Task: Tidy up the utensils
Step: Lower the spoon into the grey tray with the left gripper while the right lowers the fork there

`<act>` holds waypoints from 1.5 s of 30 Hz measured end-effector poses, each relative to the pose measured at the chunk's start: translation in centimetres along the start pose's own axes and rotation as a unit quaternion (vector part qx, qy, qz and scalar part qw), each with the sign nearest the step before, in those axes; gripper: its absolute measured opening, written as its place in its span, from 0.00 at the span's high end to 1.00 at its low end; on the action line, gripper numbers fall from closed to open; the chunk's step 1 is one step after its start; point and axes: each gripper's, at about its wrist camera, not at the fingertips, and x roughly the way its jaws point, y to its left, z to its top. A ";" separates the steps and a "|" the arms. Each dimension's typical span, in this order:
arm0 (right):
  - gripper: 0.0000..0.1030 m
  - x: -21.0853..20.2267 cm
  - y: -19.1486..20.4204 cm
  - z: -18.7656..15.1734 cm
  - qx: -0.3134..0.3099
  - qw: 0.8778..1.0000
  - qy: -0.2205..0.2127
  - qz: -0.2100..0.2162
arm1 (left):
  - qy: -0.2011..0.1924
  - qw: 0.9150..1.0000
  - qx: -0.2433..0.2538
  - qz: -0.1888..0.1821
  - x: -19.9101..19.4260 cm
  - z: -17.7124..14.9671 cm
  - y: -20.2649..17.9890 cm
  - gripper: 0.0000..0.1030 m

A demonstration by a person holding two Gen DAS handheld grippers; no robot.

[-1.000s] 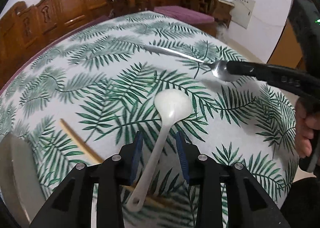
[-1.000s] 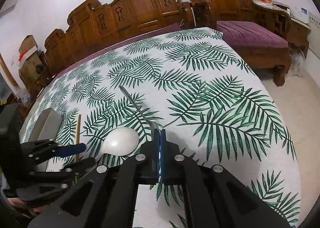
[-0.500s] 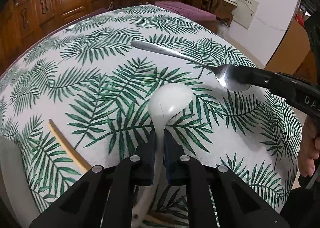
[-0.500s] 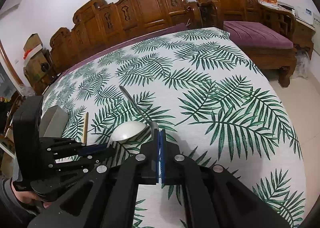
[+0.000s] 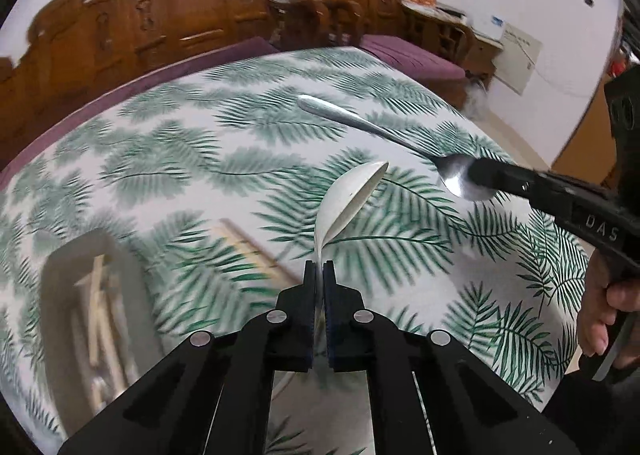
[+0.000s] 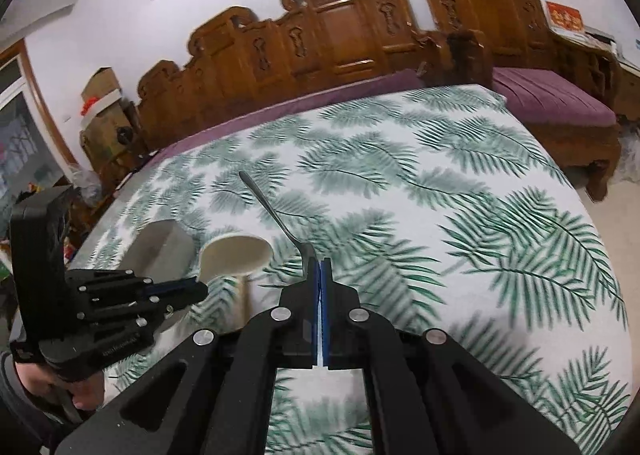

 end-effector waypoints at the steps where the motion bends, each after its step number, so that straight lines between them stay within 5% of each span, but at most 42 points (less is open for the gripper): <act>1: 0.98 0.0 0.6 0.1 -0.003 1.000 -0.001 0.004 | -0.004 1.000 -0.009 0.008 -0.9 -0.2 1.0 0.97; 10: 0.98 1.1 5.7 0.3 -0.021 0.999 0.000 0.032 | -0.017 0.994 -0.093 0.053 -4.6 -2.0 9.0 0.97; 23: 0.98 2.9 9.9 -0.8 -0.039 0.998 0.022 0.046 | 0.014 0.981 -0.160 0.107 -2.9 -4.5 15.5 0.97; 30: 0.98 4.2 12.2 -1.3 -0.046 0.997 0.034 0.049 | 0.021 0.977 -0.172 0.121 -2.3 -4.9 16.8 0.97; 45: 0.98 9.9 20.5 -2.2 -0.072 0.994 0.073 0.038 | -0.011 0.979 -0.146 0.145 -7.7 -6.6 18.5 0.97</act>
